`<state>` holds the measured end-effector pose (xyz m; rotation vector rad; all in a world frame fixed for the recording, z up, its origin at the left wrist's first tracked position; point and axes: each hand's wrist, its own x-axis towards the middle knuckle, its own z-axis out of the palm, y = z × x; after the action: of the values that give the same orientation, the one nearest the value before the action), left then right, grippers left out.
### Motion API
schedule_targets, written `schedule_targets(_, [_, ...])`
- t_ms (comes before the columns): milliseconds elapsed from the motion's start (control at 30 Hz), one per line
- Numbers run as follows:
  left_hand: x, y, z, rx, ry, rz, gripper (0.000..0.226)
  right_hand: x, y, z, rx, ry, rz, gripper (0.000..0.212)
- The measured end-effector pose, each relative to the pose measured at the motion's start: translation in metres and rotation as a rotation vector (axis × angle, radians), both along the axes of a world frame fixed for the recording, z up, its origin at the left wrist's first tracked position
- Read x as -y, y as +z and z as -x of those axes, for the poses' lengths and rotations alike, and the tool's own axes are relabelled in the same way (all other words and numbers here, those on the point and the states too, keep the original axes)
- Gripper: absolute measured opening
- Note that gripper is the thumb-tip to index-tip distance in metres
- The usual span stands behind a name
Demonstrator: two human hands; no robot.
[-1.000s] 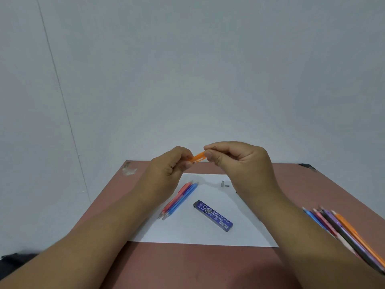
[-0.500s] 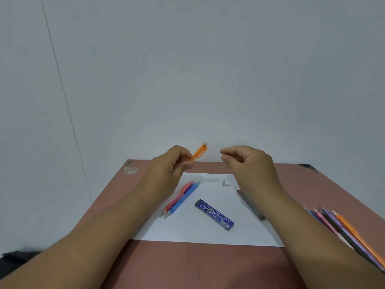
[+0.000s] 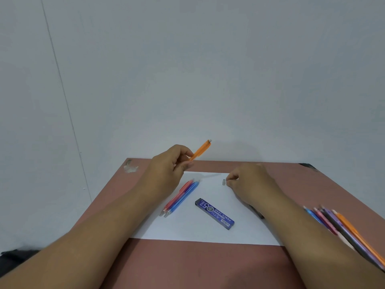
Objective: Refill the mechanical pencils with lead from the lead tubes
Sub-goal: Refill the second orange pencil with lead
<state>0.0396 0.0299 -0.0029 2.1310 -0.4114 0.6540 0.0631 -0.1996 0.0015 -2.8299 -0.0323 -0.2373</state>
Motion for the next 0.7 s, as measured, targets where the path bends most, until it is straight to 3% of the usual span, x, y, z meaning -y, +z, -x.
schedule_targets(267, [0.0, -0.001, -0.001, -0.003, -0.016, 0.003, 0.038, 0.001, 0.003, 0.005, 0.081, -0.001, 0.001, 0.017])
schedule_targets(467, [-0.002, -0.004, -0.003, 0.002, -0.031, -0.037, 0.034, -0.011, 0.024, 0.025, 0.381, 0.178, -0.806, 0.016])
schedule_targets(533, [-0.002, -0.004, -0.004, 0.011, -0.034, -0.053, 0.033, -0.016, 0.028, 0.032, 0.459, 0.246, -0.88, 0.015])
schedule_targets(700, [-0.002, -0.004, -0.004, 0.013, -0.026, -0.091, 0.027, -0.022, 0.026, 0.037, 0.512, 0.341, -0.797, 0.011])
